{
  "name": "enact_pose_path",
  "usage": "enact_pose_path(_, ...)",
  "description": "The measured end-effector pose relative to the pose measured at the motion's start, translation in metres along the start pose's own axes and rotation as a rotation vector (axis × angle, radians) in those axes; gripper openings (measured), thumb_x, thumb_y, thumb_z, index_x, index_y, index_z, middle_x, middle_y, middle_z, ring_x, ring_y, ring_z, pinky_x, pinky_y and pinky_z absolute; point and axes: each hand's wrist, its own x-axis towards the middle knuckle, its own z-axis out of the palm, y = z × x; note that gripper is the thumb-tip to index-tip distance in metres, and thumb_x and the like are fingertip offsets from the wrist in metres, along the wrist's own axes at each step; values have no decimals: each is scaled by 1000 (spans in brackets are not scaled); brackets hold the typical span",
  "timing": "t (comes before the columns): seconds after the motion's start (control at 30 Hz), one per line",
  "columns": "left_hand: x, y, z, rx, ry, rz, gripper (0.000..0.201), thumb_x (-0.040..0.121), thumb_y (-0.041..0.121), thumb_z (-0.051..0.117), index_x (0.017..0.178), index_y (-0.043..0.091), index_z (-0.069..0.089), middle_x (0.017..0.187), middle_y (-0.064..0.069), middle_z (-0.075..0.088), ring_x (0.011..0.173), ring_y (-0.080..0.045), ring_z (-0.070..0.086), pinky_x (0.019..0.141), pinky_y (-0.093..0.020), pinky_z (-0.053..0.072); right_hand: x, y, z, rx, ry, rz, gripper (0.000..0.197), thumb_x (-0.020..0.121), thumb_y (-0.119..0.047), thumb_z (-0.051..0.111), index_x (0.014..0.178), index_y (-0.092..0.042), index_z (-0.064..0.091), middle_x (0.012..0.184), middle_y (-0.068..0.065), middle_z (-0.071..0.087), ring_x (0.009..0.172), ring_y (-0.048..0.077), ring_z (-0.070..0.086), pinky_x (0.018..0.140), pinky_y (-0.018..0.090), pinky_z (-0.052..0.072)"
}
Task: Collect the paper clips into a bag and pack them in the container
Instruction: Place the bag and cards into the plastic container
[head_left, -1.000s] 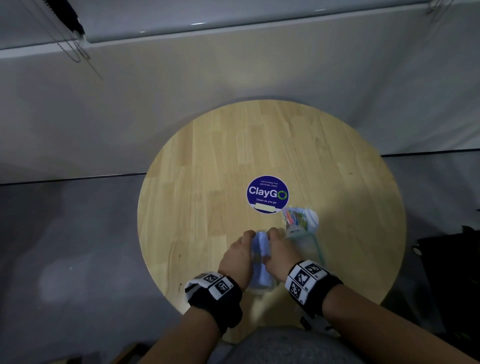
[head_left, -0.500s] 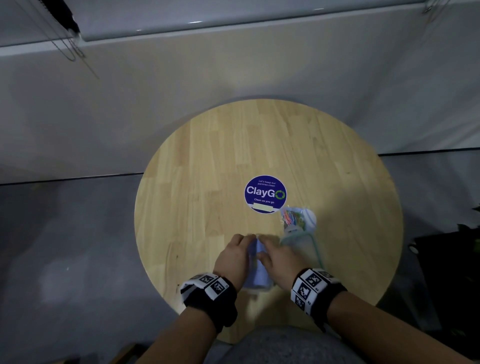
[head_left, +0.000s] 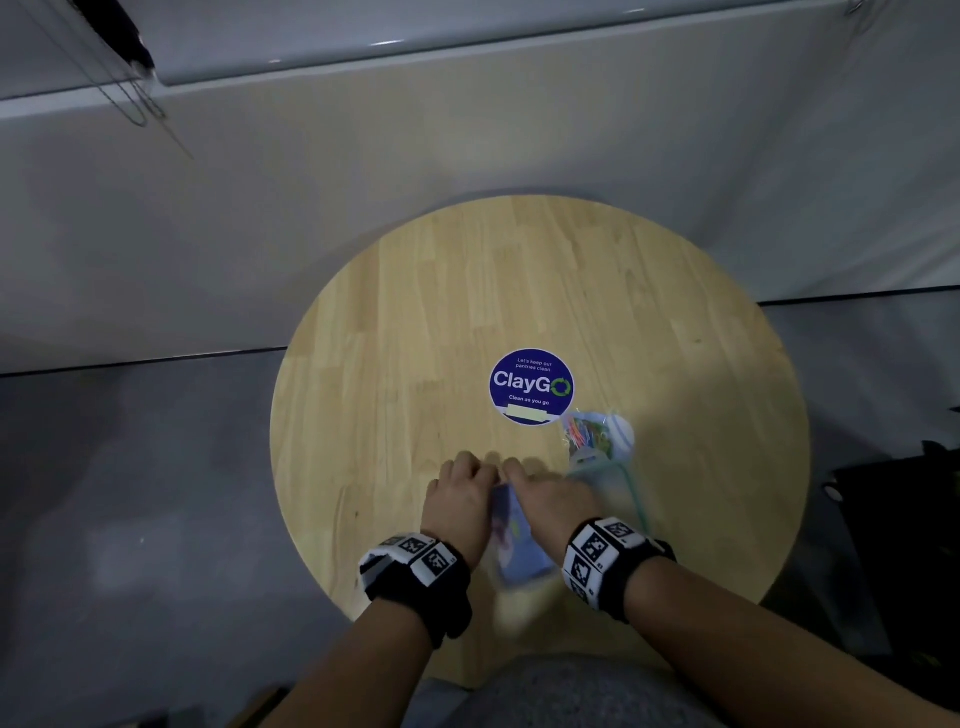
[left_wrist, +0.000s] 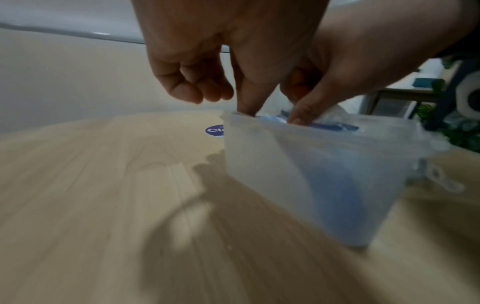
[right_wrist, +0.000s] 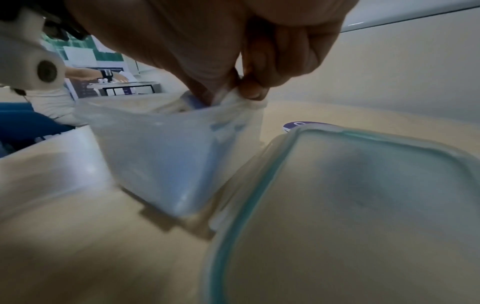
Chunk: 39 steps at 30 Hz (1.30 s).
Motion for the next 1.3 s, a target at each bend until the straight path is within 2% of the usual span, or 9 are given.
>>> enact_pose_path(0.27,-3,-26,12,-256,-157,-39,12,83,19,56,92,19,63,92,-2,44,80,-27,55,67,-23,38,26,0,-3,260,107,-49,18,85,-20,61,96,-12,48,87,12,64,80,31,61,67,37,46)
enact_pose_path(0.37,-6,-31,14,-252,-218,-74,22,84,21,59,105,23,66,101,-5,46,83,-28,58,75,-28,48,22,14,-4,636,103,122,30,74,-40,73,79,-19,52,78,2,62,74,20,59,67,31,49)
enact_pose_path(0.53,-8,-30,14,-202,-246,-78,26,83,26,59,109,30,58,107,-4,42,87,-28,57,83,-31,50,-15,86,12,811,556,672,35,72,-26,74,85,-14,44,92,10,53,82,30,56,68,32,37)
enact_pose_path(0.63,-8,-30,15,-172,-255,-75,26,84,28,57,109,33,55,106,-3,40,87,-28,56,84,-34,49,-37,121,34,895,222,918,60,64,-26,83,108,-6,47,115,18,55,98,33,57,78,35,44)
enact_pose_path(0.77,-8,-28,12,-164,-279,-72,22,87,30,55,109,33,57,108,-4,40,89,-29,56,85,-32,49,-38,135,52,909,-49,809,74,57,-31,88,118,-3,56,116,16,63,97,28,60,83,34,47)
enact_pose_path(0.9,-12,-27,9,-119,-269,-46,26,90,36,48,113,31,58,110,-5,41,90,-29,58,85,-34,50,-40,136,41,1054,-22,728,27,67,-12,82,79,-6,59,88,17,63,72,24,57,67,32,46)
enact_pose_path(1.03,-20,-24,8,-134,-247,-60,30,87,41,52,115,33,57,111,-3,40,94,-26,57,88,-35,50,-61,140,6,1375,-29,553,32,77,4,70,104,-1,55,82,17,63,66,26,60,54,28,50)
enact_pose_path(1.17,-20,-23,8,-167,-215,-109,32,82,42,60,112,32,59,109,-3,40,90,-26,59,82,-30,49,-51,117,-19,1494,-132,310,59,60,-5,70,117,-12,56,95,14,64,80,24,61,59,27,56)
enact_pose_path(1.3,-16,-23,14,-140,-235,-170,33,82,30,55,113,21,56,114,-6,41,95,-28,58,78,-32,48,-10,64,-10,1169,-252,137,50,60,-9,77,106,-20,61,101,3,70,93,17,68,80,37,58)
